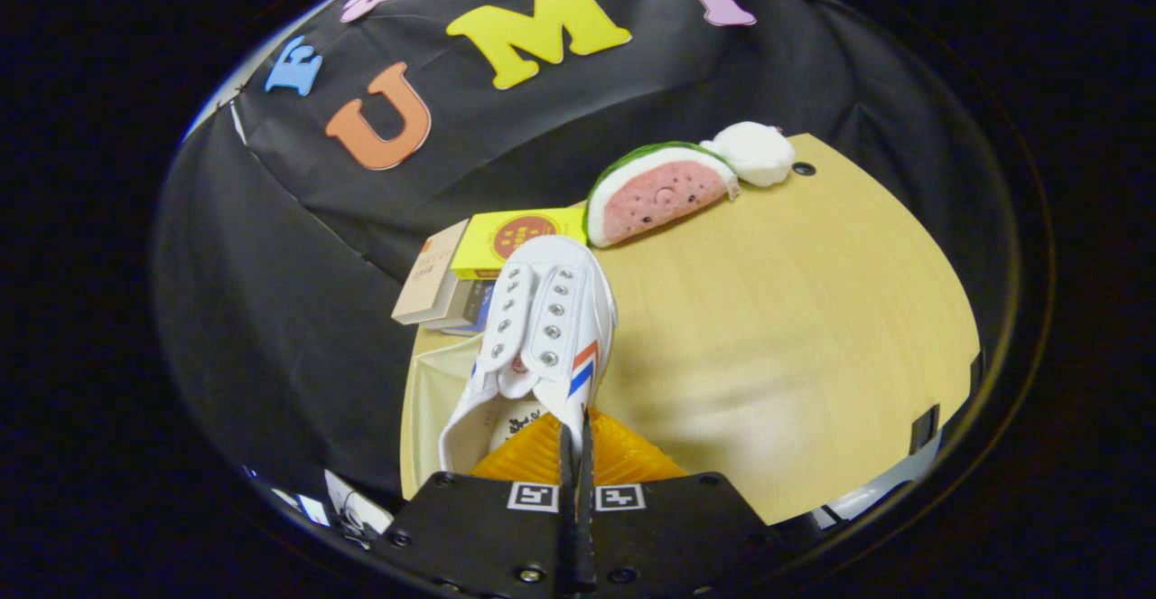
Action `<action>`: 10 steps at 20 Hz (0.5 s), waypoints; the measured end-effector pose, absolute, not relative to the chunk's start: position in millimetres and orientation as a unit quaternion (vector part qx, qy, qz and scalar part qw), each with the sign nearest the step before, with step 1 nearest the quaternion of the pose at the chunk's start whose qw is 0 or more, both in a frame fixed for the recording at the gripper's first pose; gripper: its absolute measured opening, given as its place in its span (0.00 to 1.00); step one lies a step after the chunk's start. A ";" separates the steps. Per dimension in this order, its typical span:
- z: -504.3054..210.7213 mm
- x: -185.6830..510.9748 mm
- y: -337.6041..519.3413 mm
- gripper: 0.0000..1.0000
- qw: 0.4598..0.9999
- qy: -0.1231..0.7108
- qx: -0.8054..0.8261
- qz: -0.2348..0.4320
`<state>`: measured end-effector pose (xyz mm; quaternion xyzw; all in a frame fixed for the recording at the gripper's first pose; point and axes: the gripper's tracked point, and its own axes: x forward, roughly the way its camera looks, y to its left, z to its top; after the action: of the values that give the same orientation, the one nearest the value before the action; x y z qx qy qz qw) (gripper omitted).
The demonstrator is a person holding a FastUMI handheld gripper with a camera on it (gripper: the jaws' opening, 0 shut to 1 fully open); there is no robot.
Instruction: Open the storage box then place both shoes into the box .Put the left shoe in first, then the right shoe, with the right side of both shoes facing outward in a uniform manner.
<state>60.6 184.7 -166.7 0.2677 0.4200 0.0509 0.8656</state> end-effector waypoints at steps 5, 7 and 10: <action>-165.8 59.2 248.1 0.00 0.863 0.430 0.254 0.080; -171.7 57.2 260.9 0.00 0.862 0.436 0.245 0.084; -186.2 51.8 268.0 0.00 0.865 0.443 0.224 0.077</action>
<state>51.8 268.0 -186.2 0.2239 0.4431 0.0768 0.8647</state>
